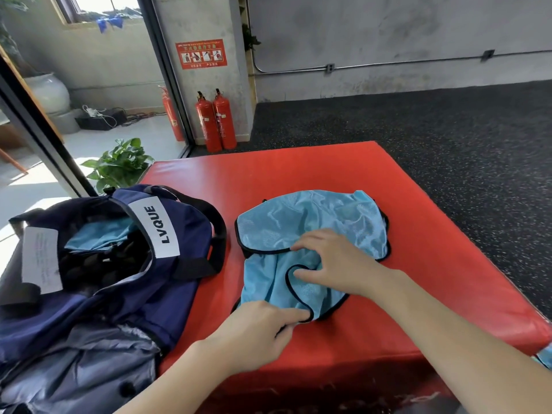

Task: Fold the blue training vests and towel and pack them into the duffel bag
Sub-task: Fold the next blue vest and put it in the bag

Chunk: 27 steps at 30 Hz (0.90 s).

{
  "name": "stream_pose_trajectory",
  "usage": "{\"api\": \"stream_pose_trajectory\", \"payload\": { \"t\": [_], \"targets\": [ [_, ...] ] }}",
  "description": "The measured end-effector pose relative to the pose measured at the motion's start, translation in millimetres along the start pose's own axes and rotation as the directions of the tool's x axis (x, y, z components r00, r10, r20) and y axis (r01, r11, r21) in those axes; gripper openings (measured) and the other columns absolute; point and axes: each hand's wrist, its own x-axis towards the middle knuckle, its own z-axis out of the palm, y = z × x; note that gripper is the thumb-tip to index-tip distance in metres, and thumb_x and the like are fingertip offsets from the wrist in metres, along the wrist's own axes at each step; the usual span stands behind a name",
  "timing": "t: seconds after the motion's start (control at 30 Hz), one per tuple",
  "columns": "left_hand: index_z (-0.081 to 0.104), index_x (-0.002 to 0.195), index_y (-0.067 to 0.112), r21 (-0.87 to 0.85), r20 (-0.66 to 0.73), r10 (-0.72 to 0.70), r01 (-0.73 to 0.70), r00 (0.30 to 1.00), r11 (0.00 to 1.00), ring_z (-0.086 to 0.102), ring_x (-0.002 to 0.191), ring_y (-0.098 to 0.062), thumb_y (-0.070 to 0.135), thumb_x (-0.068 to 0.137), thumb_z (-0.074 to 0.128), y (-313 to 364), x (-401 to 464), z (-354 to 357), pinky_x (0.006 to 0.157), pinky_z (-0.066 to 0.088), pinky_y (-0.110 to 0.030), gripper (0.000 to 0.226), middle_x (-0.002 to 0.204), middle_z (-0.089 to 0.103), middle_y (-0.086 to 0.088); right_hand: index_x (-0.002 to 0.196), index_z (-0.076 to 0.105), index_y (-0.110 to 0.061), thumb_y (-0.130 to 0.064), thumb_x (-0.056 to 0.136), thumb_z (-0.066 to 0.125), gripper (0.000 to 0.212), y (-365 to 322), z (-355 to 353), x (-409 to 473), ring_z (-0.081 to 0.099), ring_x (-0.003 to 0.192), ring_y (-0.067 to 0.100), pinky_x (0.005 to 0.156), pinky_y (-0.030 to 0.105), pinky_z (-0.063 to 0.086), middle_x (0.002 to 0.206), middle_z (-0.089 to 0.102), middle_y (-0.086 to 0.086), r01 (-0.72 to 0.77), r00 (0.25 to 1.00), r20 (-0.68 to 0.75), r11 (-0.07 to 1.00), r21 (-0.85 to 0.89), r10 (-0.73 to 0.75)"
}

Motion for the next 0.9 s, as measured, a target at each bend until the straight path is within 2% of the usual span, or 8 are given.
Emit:
{"api": "stream_pose_trajectory", "payload": {
  "t": [0.1, 0.23, 0.37, 0.47, 0.63, 0.7, 0.77, 0.9],
  "targets": [
    [0.053, 0.133, 0.042, 0.014, -0.02, 0.0, 0.0, 1.0, 1.0, 0.06, 0.075, -0.018, 0.034, 0.101, 0.044, -6, -1, 2, 0.067, 0.047, -0.032, 0.034, 0.078, 0.069, 0.003, 0.111, 0.072, -0.031, -0.05, 0.087, 0.071, 0.03, 7, 3, 0, 0.046, 0.112, 0.005, 0.103, 0.03, 0.038, 0.115, 0.063, -0.018, -0.019, 1.0, 0.008, 0.998, -0.059, 0.02],
    [0.056, 0.133, 0.044, -0.018, -0.094, -0.037, 0.036, 0.995, 0.999, 0.064, 0.087, -0.01, 0.041, 0.1, 0.044, -15, -2, 4, 0.073, 0.05, -0.028, 0.035, 0.094, 0.074, 0.014, 0.093, 0.075, -0.033, -0.043, 0.089, 0.072, 0.011, 21, 1, 1, 0.051, 0.097, 0.002, 0.093, 0.036, 0.047, 0.088, 0.066, -0.02, -0.03, 0.996, -0.08, 1.0, -0.003, 0.029],
    [0.058, 0.128, 0.047, -0.084, -0.147, -0.083, 0.071, 0.986, 0.994, 0.067, 0.095, 0.0, 0.046, 0.1, 0.046, -26, -3, 3, 0.08, 0.053, -0.025, 0.031, 0.112, 0.069, 0.028, 0.108, 0.07, -0.033, -0.055, 0.086, 0.07, 0.031, 16, 0, -5, 0.051, 0.102, -0.002, 0.094, 0.029, 0.047, 0.1, 0.062, -0.023, -0.123, 0.987, -0.099, 0.99, 0.062, 0.128],
    [0.06, 0.128, 0.047, -0.091, -0.144, -0.065, 0.052, 0.987, 0.994, 0.065, 0.1, 0.006, 0.047, 0.1, 0.046, -20, -3, 4, 0.083, 0.052, -0.022, 0.032, 0.116, 0.066, 0.034, 0.121, 0.065, -0.03, -0.061, 0.087, 0.065, 0.046, 1, 13, -8, 0.051, 0.109, 0.005, 0.093, 0.027, 0.044, 0.111, 0.061, -0.016, -0.144, 0.989, -0.039, 0.987, -0.071, 0.142],
    [0.063, 0.127, 0.043, -0.081, -0.157, -0.067, 0.055, 0.985, 0.995, 0.065, 0.101, 0.002, 0.06, 0.096, 0.044, -10, -7, 6, 0.085, 0.051, -0.023, 0.04, 0.113, 0.07, 0.025, 0.122, 0.067, -0.029, -0.04, 0.099, 0.053, 0.029, -15, 27, -3, 0.057, 0.113, 0.015, 0.085, 0.033, 0.048, 0.116, 0.062, -0.009, -0.158, 0.986, -0.087, 0.969, -0.189, 0.143],
    [0.066, 0.124, 0.041, -0.092, -0.186, -0.101, 0.085, 0.977, 0.992, 0.063, 0.099, 0.004, 0.059, 0.093, 0.056, -13, -11, 4, 0.085, 0.048, -0.018, 0.037, 0.111, 0.071, 0.024, 0.118, 0.069, -0.028, -0.032, 0.099, 0.053, 0.025, -16, 23, -2, 0.059, 0.111, 0.014, 0.086, 0.035, 0.049, 0.115, 0.064, -0.009, -0.206, 0.974, -0.122, 0.97, -0.132, 0.19],
    [0.071, 0.118, 0.036, -0.121, -0.239, -0.159, 0.134, 0.958, 0.984, 0.058, 0.083, 0.008, 0.053, 0.089, 0.068, -19, -15, -1, 0.077, 0.042, -0.011, 0.034, 0.093, 0.071, 0.021, 0.112, 0.072, -0.024, -0.022, 0.098, 0.056, 0.021, -12, 12, -3, 0.064, 0.102, 0.012, 0.088, 0.035, 0.052, 0.109, 0.07, -0.007, -0.251, 0.955, -0.159, 0.968, 0.023, 0.252],
    [0.077, 0.101, 0.031, -0.25, -0.348, -0.349, 0.273, 0.87, 0.929, 0.054, 0.066, -0.001, 0.04, 0.083, 0.079, -32, -19, -13, 0.061, 0.037, -0.014, 0.021, 0.064, 0.057, 0.011, 0.098, 0.074, -0.02, -0.002, 0.096, 0.058, 0.024, 7, -17, -20, 0.073, 0.064, 0.012, 0.06, 0.021, 0.054, 0.089, 0.073, -0.002, -0.331, 0.891, -0.143, 0.834, 0.441, 0.43]
  ]
}}
